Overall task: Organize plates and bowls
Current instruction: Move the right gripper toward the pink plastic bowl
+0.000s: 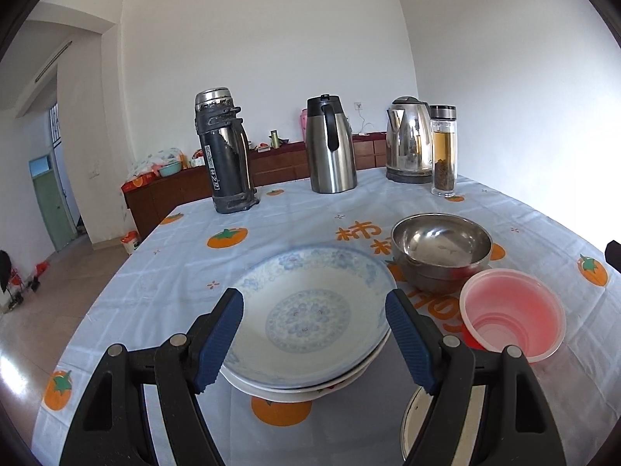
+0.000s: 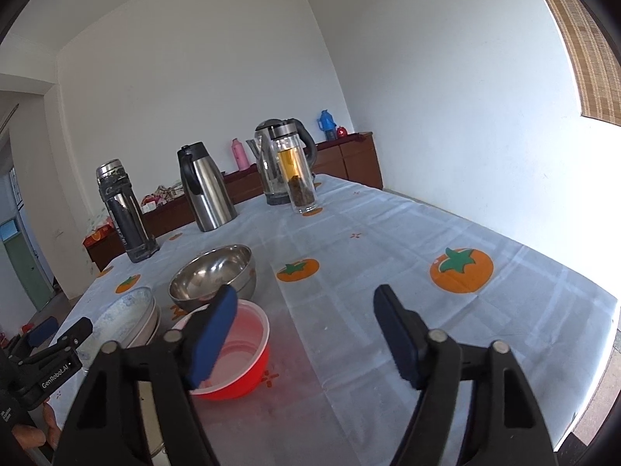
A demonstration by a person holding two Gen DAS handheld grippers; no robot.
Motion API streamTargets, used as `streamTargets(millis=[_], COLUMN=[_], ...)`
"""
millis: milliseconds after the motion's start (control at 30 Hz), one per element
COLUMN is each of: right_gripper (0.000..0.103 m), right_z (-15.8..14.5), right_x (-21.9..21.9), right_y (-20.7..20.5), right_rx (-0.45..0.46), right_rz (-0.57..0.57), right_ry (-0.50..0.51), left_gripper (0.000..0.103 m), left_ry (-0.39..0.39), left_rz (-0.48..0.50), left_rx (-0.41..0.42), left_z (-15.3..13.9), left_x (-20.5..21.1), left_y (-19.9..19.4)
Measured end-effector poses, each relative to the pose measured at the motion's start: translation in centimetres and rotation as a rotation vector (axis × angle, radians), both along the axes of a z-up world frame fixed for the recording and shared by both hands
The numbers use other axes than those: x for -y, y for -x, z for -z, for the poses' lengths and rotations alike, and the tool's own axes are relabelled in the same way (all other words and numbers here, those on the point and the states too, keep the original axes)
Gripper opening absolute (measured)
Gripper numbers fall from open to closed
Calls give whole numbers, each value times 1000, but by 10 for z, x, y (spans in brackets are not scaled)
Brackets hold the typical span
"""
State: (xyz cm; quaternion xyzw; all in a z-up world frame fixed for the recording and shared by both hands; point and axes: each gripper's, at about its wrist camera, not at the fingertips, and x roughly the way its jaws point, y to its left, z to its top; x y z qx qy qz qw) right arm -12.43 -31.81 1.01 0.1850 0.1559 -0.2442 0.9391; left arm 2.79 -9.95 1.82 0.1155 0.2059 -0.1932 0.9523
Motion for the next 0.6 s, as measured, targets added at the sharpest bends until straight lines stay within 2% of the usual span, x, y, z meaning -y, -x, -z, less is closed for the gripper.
streamTargets(millis=[133,233,433,600], right_gripper=[63,62,62,62], right_z=[0,4,7,11], right_x=[2,7,11,13], right_y=[-6,-9,-19,-30], right_rx=[-12,-22,-37,-75], right_rz=[-27,-49,-110,-173], right_ry=[-9,-37,-74,-95], left_gripper=[78,78,78,78], left_ry=[17,20,-53,-56], left_rz=[38,75,165,269], left_rx=[-81,-112,-127,-220], left_z=[0,-4,-10,-7], left_x=[4,8,36,59], left_y=[-6,-6,-4,-11])
